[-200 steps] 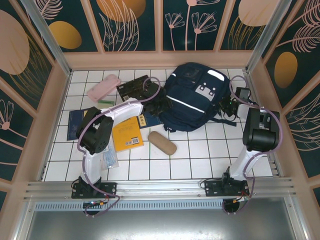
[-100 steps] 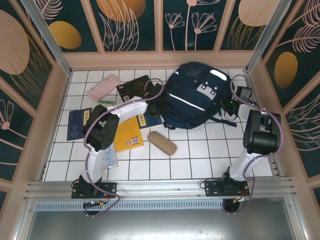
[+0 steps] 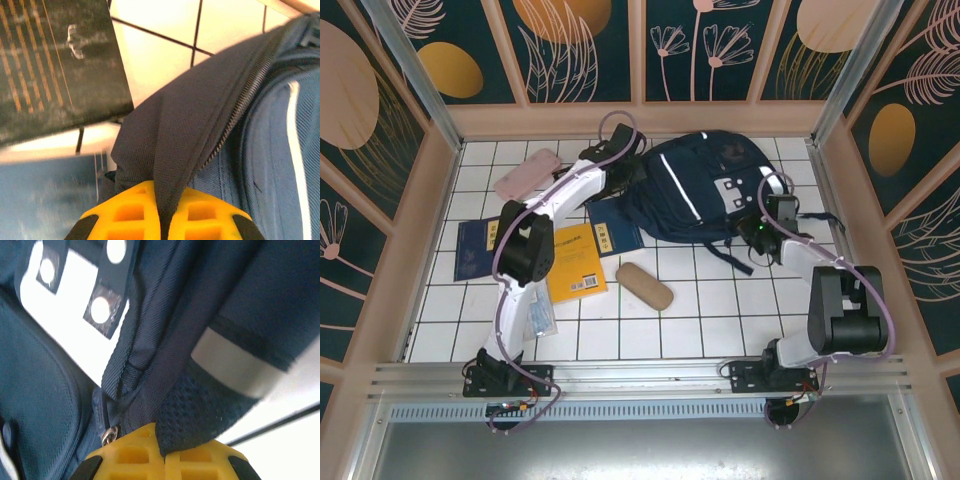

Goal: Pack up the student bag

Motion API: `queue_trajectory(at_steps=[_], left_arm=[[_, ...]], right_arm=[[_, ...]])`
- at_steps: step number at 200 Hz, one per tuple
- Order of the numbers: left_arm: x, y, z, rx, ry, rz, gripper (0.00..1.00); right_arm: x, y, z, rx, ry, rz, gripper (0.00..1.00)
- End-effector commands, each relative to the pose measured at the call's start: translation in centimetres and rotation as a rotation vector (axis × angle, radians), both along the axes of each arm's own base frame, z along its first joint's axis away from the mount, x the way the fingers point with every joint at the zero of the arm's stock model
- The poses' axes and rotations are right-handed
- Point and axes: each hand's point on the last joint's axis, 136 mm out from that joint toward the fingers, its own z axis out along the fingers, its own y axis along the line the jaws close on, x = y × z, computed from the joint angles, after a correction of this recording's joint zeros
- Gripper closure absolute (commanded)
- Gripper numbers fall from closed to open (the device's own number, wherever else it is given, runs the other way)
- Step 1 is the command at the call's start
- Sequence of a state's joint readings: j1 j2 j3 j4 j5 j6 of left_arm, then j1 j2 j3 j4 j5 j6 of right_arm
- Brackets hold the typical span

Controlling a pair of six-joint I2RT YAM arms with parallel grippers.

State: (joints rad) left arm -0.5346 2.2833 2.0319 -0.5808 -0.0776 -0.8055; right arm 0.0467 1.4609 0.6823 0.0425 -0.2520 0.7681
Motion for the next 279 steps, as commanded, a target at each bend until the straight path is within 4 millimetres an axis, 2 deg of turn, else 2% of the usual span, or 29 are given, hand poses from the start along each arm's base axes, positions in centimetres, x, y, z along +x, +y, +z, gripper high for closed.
queue_trajectory(at_steps=[1, 8, 17, 24, 31, 40, 69, 96, 102, 118, 160, 175, 198, 202, 215, 229, 237, 257, 279], left_arm=[[2.4, -0.8, 0.8, 0.04, -0.085, -0.038, 1.0], [2.7, -0.7, 0.6, 0.054, -0.085, -0.042, 0.87], [2.9, -0.5, 0.6, 0.079, -0.081, -0.045, 0.63], [3.1, -0.2, 1.0, 0.099, -0.088, -0.045, 0.49], [3.1, 0.0, 1.4, 0.115, -0.093, -0.045, 0.39], [3.0, 0.4, 2.1, 0.124, -0.104, -0.044, 0.32], [1.1, -0.3, 3.7, 0.042, -0.125, -0.076, 0.23], [-2.2, -2.6, 4.9, -0.061, -0.167, -0.128, 0.24], [-3.2, -3.5, 5.6, -0.081, -0.184, -0.145, 0.25], [-6.0, -5.6, 5.7, -0.123, -0.203, -0.191, 0.29], [-13.0, -11.2, 3.8, -0.191, -0.192, -0.306, 0.46], [-15.2, -13.4, 2.8, -0.209, -0.176, -0.365, 0.52], [-18.1, -16.4, 1.5, -0.22, -0.166, -0.456, 0.66], [-18.5, -16.9, 1.2, -0.216, -0.166, -0.471, 0.68], [-19.8, -18.1, 0.6, -0.205, -0.166, -0.517, 0.74], [-20.7, -18.7, 0.0, -0.2, -0.159, -0.541, 0.76], [-21.1, -18.9, -0.5, -0.203, -0.148, -0.556, 0.8], [-21.2, -18.4, -1.0, -0.188, -0.139, -0.537, 0.81], [-20.9, -17.5, -0.1, -0.172, -0.168, -0.509, 0.8]], right_arm=[[-0.6, 1.8, 0.1, 0.047, 0.002, 0.016, 0.96], [-0.6, 2.0, 0.0, 0.048, 0.007, 0.024, 0.93], [-0.5, 2.2, 0.1, 0.045, 0.008, 0.038, 0.86], [-0.5, 2.2, 0.2, 0.035, 0.009, 0.05, 0.77], [-0.5, 2.1, 0.3, 0.015, 0.011, 0.057, 0.67], [-0.6, 1.9, 0.6, -0.008, 0.012, 0.063, 0.59], [-1.3, 1.1, 0.7, -0.081, 0.023, 0.074, 0.53], [-1.7, 0.7, -0.2, -0.093, 0.047, 0.083, 0.5], [-1.7, 0.7, -0.3, -0.09, 0.044, 0.085, 0.49], [-1.5, 0.6, -0.7, -0.077, 0.028, 0.09, 0.49], [-0.7, -0.1, -1.5, -0.028, 0.019, 0.106, 0.58], [-0.6, -0.3, -1.5, -0.031, 0.013, 0.103, 0.68], [0.0, -0.3, -1.6, -0.017, -0.003, 0.105, 0.99], [0.1, -0.1, -1.5, -0.01, -0.007, 0.11, 1.0], [0.4, 0.3, -0.9, 0.024, -0.021, 0.115, 1.0], [0.7, 1.2, 0.4, 0.056, -0.057, 0.134, 1.0], [0.8, 1.5, 1.2, 0.067, -0.076, 0.141, 1.0], [0.7, 2.7, 3.9, 0.095, -0.137, 0.171, 1.0], [0.5, 3.9, 6.6, 0.074, -0.197, 0.198, 1.0]])
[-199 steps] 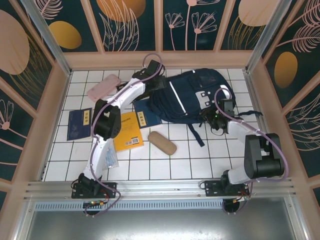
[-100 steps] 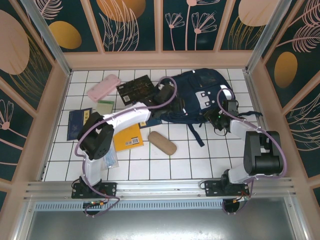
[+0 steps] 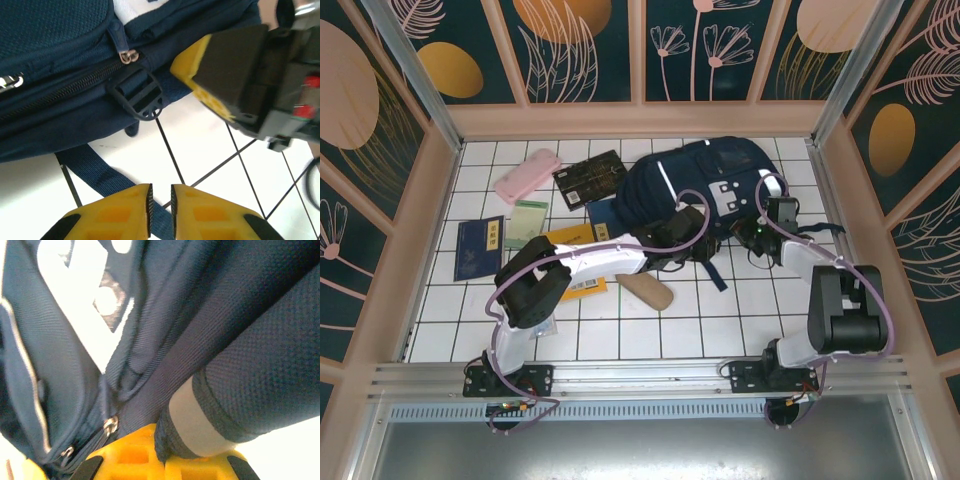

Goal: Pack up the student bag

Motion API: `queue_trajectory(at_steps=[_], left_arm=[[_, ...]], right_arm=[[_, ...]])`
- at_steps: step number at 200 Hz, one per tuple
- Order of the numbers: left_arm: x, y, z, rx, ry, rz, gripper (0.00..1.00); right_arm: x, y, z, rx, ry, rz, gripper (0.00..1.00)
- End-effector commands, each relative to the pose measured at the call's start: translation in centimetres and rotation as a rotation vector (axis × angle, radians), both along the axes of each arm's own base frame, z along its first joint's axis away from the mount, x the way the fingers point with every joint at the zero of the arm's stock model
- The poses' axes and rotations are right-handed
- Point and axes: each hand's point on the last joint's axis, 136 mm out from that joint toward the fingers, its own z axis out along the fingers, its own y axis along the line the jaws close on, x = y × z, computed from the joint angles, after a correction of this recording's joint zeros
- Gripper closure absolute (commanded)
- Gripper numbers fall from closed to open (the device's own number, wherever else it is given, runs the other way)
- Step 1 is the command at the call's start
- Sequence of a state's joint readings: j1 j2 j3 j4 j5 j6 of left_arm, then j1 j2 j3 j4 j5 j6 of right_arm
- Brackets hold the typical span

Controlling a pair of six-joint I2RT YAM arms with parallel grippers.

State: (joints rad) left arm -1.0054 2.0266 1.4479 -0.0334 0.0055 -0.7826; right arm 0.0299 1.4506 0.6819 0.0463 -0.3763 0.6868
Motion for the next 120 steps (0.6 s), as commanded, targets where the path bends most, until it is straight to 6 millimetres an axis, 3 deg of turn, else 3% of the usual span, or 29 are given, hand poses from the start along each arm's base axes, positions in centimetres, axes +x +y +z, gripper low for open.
queue_trajectory(at_steps=[1, 19, 38, 83, 120], left_arm=[[0.8, 1.0, 0.6, 0.001, -0.04, 0.039, 0.8], [1.0, 1.4, 1.1, 0.0, -0.057, 0.056, 0.81], [1.0, 1.4, 0.6, 0.008, -0.053, 0.059, 0.81], [2.3, 2.4, -1.1, 0.067, -0.068, 0.135, 0.83], [3.2, 1.7, -2.0, 0.086, -0.086, 0.139, 0.81]], right_arm=[[0.8, 2.5, 5.8, 0.042, -0.159, 0.071, 1.0], [0.8, 2.9, 6.2, 0.033, -0.166, 0.081, 1.0], [1.2, 2.3, 5.2, -0.003, -0.147, 0.054, 1.0], [3.1, 0.9, 0.6, -0.093, -0.062, 0.024, 1.0], [3.9, 0.0, -2.3, -0.127, -0.014, 0.008, 1.0]])
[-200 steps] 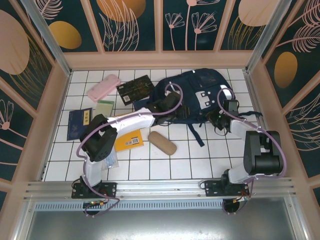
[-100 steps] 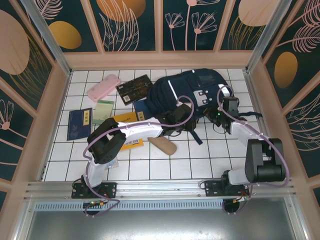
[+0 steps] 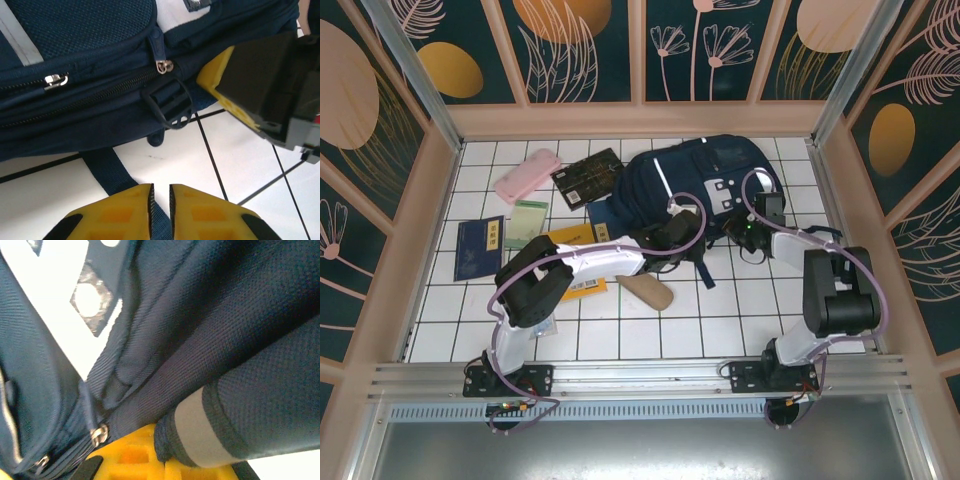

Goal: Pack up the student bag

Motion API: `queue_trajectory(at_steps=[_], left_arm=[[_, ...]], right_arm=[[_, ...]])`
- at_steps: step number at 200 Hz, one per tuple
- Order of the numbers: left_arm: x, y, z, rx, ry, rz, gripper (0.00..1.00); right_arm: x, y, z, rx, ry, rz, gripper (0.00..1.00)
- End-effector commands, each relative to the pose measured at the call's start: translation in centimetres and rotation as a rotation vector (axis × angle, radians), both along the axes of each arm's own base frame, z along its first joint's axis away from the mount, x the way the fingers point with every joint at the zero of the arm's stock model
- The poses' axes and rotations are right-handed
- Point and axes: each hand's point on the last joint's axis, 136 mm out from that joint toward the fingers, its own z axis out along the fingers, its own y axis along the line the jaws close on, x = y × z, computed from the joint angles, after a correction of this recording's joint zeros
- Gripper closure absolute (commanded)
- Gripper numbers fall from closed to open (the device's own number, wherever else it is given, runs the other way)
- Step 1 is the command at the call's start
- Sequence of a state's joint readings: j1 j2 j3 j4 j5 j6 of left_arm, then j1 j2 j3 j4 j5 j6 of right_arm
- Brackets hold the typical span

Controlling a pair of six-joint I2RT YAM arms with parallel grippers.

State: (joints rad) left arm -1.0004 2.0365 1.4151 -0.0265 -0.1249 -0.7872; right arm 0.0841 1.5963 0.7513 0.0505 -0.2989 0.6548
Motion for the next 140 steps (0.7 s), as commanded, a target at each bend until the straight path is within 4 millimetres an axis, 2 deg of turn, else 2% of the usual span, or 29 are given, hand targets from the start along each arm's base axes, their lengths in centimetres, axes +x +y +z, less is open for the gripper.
queue_trajectory(at_steps=[1, 18, 36, 78, 94, 113, 140], left_arm=[[1.6, -0.4, -0.3, 0.012, -0.037, 0.032, 0.81], [1.8, -1.0, -1.0, 0.024, -0.034, 0.014, 0.81], [1.8, -1.5, -1.3, 0.022, -0.032, -0.006, 0.81], [1.5, -1.0, -1.5, 0.03, -0.025, -0.001, 0.81], [1.1, -0.6, -2.3, 0.038, -0.009, 0.001, 0.89], [0.9, -0.3, -3.8, 0.052, 0.011, 0.006, 0.88], [1.7, -1.1, -4.3, 0.064, -0.001, 0.007, 0.86]], right_arm=[[2.5, -0.8, 0.5, -0.046, -0.07, -0.013, 1.0], [2.7, -0.9, 0.1, -0.048, -0.059, -0.015, 1.0], [2.9, -0.4, 0.8, -0.026, -0.071, 0.003, 1.0], [2.6, 0.7, 6.7, 0.038, -0.189, 0.024, 1.0], [2.5, 0.9, 8.6, 0.045, -0.228, 0.031, 1.0], [2.3, 1.7, 10.0, 0.056, -0.251, 0.054, 1.0], [2.2, 2.2, 10.6, 0.061, -0.258, 0.068, 1.0]])
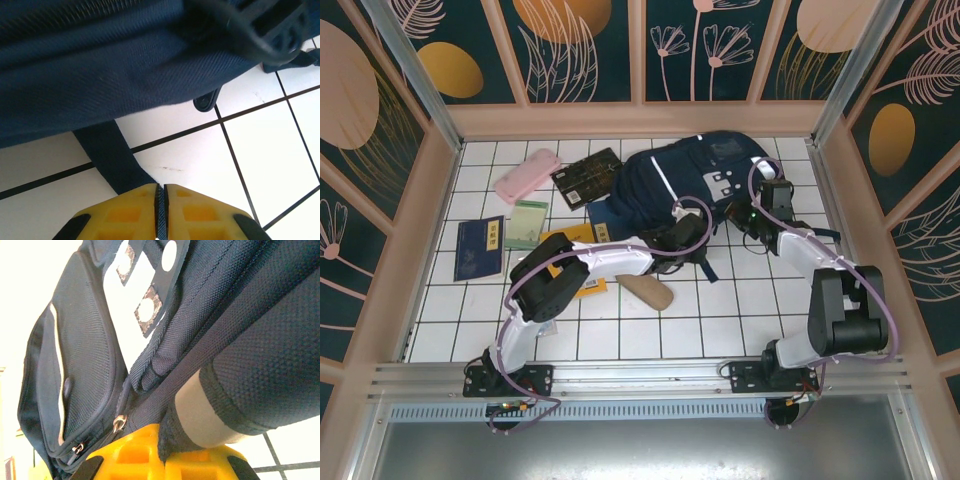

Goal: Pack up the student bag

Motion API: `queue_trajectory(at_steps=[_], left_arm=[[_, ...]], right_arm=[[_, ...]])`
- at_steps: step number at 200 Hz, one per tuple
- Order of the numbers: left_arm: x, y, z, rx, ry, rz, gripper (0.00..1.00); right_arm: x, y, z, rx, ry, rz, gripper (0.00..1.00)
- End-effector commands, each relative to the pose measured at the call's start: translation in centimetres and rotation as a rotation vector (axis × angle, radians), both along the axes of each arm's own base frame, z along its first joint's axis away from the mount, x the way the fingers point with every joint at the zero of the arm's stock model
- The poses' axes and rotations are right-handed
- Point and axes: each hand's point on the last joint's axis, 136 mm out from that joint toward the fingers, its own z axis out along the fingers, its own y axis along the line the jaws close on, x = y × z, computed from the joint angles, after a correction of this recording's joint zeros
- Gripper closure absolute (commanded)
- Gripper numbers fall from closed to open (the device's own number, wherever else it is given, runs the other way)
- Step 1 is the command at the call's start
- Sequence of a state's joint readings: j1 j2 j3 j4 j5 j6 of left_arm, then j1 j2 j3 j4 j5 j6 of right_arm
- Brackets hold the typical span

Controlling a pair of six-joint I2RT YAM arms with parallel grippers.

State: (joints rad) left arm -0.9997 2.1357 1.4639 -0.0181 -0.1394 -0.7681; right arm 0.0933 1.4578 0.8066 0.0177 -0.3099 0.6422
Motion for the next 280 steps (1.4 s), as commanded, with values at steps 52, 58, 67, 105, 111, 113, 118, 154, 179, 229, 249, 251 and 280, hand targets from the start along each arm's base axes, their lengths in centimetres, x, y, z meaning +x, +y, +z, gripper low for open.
queue_trajectory(at_steps=[52, 58, 67, 105, 111, 113, 118, 154, 179, 229, 249, 251, 280], left_arm=[[3.8, 0.8, -0.8, 0.024, -0.059, 0.113, 0.85], [4.3, 1.1, -0.7, 0.018, -0.059, 0.126, 0.85], [5.0, 1.6, -0.7, 0.005, -0.062, 0.152, 0.83], [6.6, 1.0, 0.4, -0.107, -0.093, 0.137, 0.79], [6.6, 0.8, 0.6, -0.118, -0.098, 0.133, 0.79], [6.7, 0.8, 0.5, -0.117, -0.098, 0.133, 0.79], [6.8, 0.7, 0.6, -0.123, -0.103, 0.134, 0.78], [8.0, 0.6, 2.6, -0.155, -0.139, 0.162, 0.75], [8.6, 0.6, 4.9, -0.256, -0.161, 0.168, 0.72], [9.0, 0.4, 6.2, -0.389, -0.158, 0.14, 0.63], [8.9, 0.1, 6.2, -0.417, -0.155, 0.121, 0.61], [8.9, 0.1, 6.1, -0.416, -0.154, 0.12, 0.61], [8.9, 0.0, 5.0, -0.398, -0.133, 0.12, 0.62]], right_arm=[[0.8, 1.0, 0.3, 0.015, -0.01, 0.02, 1.0], [0.9, 0.9, 0.0, 0.013, -0.004, 0.017, 1.0], [0.9, 1.0, -0.3, 0.015, 0.003, 0.017, 1.0], [1.3, 1.9, 1.4, 0.064, -0.034, 0.052, 1.0], [1.3, 2.1, 1.7, 0.069, -0.041, 0.059, 1.0], [1.3, 2.1, 1.9, 0.072, -0.044, 0.061, 1.0], [1.3, 2.2, 2.2, 0.078, -0.05, 0.065, 1.0], [1.2, 2.4, 3.2, 0.091, -0.063, 0.071, 1.0], [0.9, 1.7, 1.3, 0.092, -0.005, 0.045, 1.0], [1.1, 1.8, 1.1, 0.099, -0.004, 0.05, 0.77], [1.0, 1.7, 0.5, 0.096, 0.006, 0.047, 0.68], [1.0, 1.8, 0.3, 0.094, 0.009, 0.047, 0.65], [0.8, 1.4, -1.4, 0.066, 0.04, 0.04, 0.54]])
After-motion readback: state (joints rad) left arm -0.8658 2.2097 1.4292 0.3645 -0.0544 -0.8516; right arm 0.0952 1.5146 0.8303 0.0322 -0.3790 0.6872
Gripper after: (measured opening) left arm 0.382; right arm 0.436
